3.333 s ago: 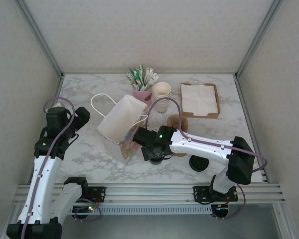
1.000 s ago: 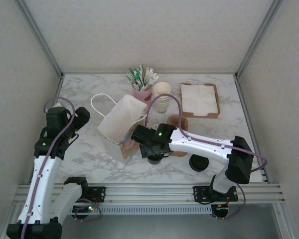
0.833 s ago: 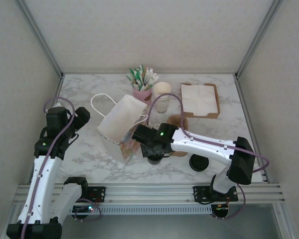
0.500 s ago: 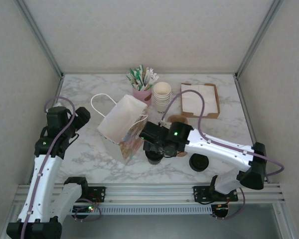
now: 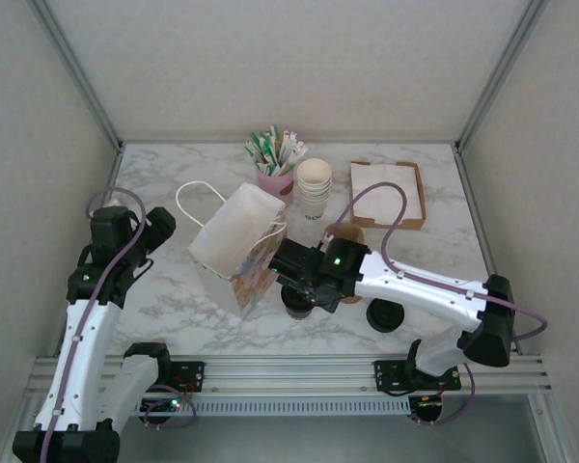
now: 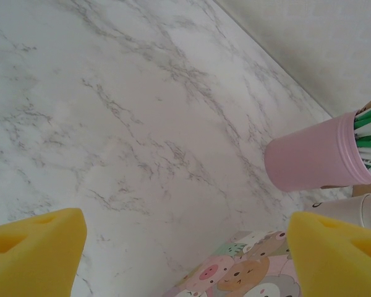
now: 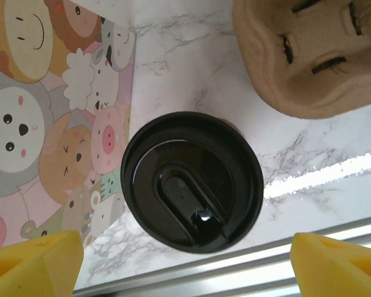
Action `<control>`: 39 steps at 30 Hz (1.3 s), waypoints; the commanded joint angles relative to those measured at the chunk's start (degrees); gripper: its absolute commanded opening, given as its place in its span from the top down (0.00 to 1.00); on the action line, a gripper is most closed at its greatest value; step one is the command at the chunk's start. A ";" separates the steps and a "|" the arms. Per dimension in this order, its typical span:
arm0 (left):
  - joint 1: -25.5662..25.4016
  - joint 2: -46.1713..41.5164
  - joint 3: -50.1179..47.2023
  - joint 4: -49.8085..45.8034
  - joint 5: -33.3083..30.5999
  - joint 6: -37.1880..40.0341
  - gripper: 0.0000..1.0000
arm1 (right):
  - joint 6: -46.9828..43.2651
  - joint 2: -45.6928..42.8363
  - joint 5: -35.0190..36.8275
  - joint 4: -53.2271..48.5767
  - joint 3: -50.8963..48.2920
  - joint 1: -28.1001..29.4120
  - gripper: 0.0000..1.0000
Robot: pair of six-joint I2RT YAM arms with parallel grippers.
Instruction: Pack the takeout coffee
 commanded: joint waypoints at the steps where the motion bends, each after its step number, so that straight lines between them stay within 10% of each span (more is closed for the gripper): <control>1: 0.50 -0.71 0.45 -0.55 0.55 -0.74 0.16 | -16.67 0.51 5.24 2.09 1.50 0.47 0.13; 10: 0.46 -1.27 0.52 -0.56 0.15 -0.82 0.16 | -61.06 -22.00 11.98 20.54 -15.81 0.51 0.02; 18: 0.42 -1.35 0.52 -0.69 -0.42 -0.74 0.16 | -112.64 -36.31 -4.46 25.62 -25.07 0.30 0.02; 29: 0.43 -1.86 0.54 -0.58 0.26 -0.88 0.15 | -137.56 -28.79 -39.59 24.49 -26.02 -17.94 0.12; 39: 0.53 -3.98 0.43 -0.08 0.74 -1.09 0.14 | -147.26 -11.16 -48.89 17.30 -15.35 -22.07 0.04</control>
